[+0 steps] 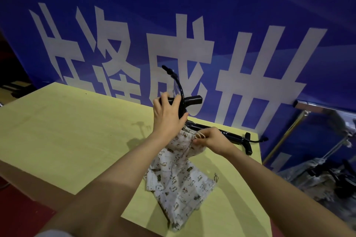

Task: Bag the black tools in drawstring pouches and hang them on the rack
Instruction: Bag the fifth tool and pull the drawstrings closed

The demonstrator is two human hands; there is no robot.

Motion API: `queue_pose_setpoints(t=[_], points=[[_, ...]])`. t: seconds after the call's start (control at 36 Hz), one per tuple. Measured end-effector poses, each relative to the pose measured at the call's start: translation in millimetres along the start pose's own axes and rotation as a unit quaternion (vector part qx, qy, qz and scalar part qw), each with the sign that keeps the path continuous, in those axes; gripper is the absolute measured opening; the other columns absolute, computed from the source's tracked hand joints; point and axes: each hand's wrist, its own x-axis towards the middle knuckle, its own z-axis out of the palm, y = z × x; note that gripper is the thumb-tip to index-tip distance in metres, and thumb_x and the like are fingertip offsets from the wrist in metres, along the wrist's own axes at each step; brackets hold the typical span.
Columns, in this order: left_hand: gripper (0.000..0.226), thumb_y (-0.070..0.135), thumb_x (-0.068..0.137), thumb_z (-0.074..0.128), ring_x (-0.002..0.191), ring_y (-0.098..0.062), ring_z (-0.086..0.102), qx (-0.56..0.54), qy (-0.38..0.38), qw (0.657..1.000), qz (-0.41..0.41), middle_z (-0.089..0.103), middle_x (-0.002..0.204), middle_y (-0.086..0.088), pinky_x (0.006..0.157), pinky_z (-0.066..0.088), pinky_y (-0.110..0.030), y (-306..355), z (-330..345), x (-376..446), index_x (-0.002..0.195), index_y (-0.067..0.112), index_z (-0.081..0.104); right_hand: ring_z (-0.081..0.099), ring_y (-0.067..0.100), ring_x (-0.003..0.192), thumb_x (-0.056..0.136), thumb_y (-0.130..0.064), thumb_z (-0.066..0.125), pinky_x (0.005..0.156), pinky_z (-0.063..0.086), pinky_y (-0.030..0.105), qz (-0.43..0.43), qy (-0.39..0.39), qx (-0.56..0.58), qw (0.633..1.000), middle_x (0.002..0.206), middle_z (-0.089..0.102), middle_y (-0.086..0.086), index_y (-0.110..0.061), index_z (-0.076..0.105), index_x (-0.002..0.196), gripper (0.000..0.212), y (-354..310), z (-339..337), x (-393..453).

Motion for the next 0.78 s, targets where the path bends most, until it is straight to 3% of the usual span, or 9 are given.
queue_pose_setpoints(t=[0.08,0.14,0.19,0.31,0.42,0.47,0.58,0.64,0.78], points=[[0.052,0.041,0.086,0.061,0.117,-0.034,0.031,-0.007,-0.001,1.000,0.003,0.034,0.132,-0.013,0.099,0.036,-0.041,3,0,1,0.131,0.021,0.044,0.062,0.018,0.083,0.090,-0.002,0.055,0.076,0.050,0.028,-0.005,0.035,-0.043,0.998,0.093,0.070,0.008,-0.005,0.073,0.099,0.020,-5,-8,3],[0.050,0.040,0.086,0.061,0.116,-0.034,0.032,-0.011,0.003,1.000,0.006,0.036,0.131,-0.013,0.099,0.036,-0.042,5,-1,1,0.130,0.020,0.046,0.062,0.013,0.078,0.093,0.001,0.048,0.065,0.047,0.011,-0.018,0.097,-0.029,0.995,0.089,0.068,0.001,-0.006,0.071,0.106,0.027,-13,-13,7],[0.049,0.039,0.086,0.061,0.116,-0.035,0.032,-0.011,0.009,1.000,0.013,0.037,0.131,-0.014,0.099,0.036,-0.043,7,-3,3,0.129,0.020,0.048,0.057,0.010,0.068,0.096,-0.001,0.044,0.056,0.043,0.010,-0.034,0.158,0.006,0.987,0.078,0.063,-0.003,-0.007,0.070,0.106,0.028,-20,-17,10],[0.049,0.036,0.086,0.062,0.117,-0.034,0.032,-0.009,0.013,1.000,0.014,0.037,0.131,-0.014,0.100,0.035,-0.042,7,-12,9,0.129,0.018,0.048,0.047,-0.001,0.066,0.100,-0.008,0.037,0.055,0.039,0.007,-0.078,0.238,0.022,0.968,0.077,0.054,-0.012,-0.011,0.063,0.113,0.029,-34,-22,12],[0.047,0.035,0.086,0.063,0.117,-0.034,0.030,-0.007,0.017,1.000,0.011,0.036,0.132,-0.013,0.099,0.035,-0.043,6,-22,18,0.127,0.018,0.049,0.044,0.002,0.056,0.100,-0.010,0.036,0.050,0.037,0.010,-0.118,0.308,0.063,0.942,0.084,0.056,0.000,-0.015,0.054,0.102,0.018,-52,-30,16],[0.046,0.036,0.087,0.061,0.118,-0.031,0.028,-0.001,0.008,1.000,0.010,0.033,0.134,-0.010,0.101,0.034,-0.041,6,-26,20,0.127,0.019,0.048,0.044,0.002,0.054,0.101,-0.013,0.038,0.049,0.037,0.010,-0.133,0.320,0.072,0.935,0.080,0.054,-0.004,-0.015,0.052,0.104,0.015,-63,-35,19],[0.047,0.039,0.088,0.058,0.119,-0.029,0.025,0.014,-0.005,1.000,0.018,0.030,0.136,-0.008,0.101,0.031,-0.038,6,-31,25,0.130,0.023,0.045,0.049,0.002,0.062,0.099,-0.022,0.046,0.060,0.045,0.020,-0.155,0.340,0.098,0.922,0.073,0.052,-0.006,-0.016,0.053,0.105,0.011,-87,-45,28],[0.048,0.041,0.088,0.057,0.119,-0.027,0.024,0.016,-0.008,1.000,0.019,0.029,0.135,-0.007,0.100,0.031,-0.037,7,-32,26,0.131,0.024,0.044,0.055,0.010,0.068,0.099,-0.026,0.046,0.067,0.051,0.029,-0.162,0.344,0.115,0.918,0.073,0.055,-0.003,-0.012,0.055,0.094,0.017,-99,-48,31],[0.038,0.042,0.097,0.041,0.111,-0.029,0.031,0.039,0.001,0.999,0.016,0.034,0.129,-0.008,0.094,0.033,-0.038,7,-30,29,0.129,0.020,0.044,0.061,0.019,0.068,0.100,-0.024,0.044,0.068,0.055,0.027,-0.176,0.338,0.193,0.904,0.071,0.058,0.002,-0.011,0.056,0.082,0.025,-125,-49,39]])
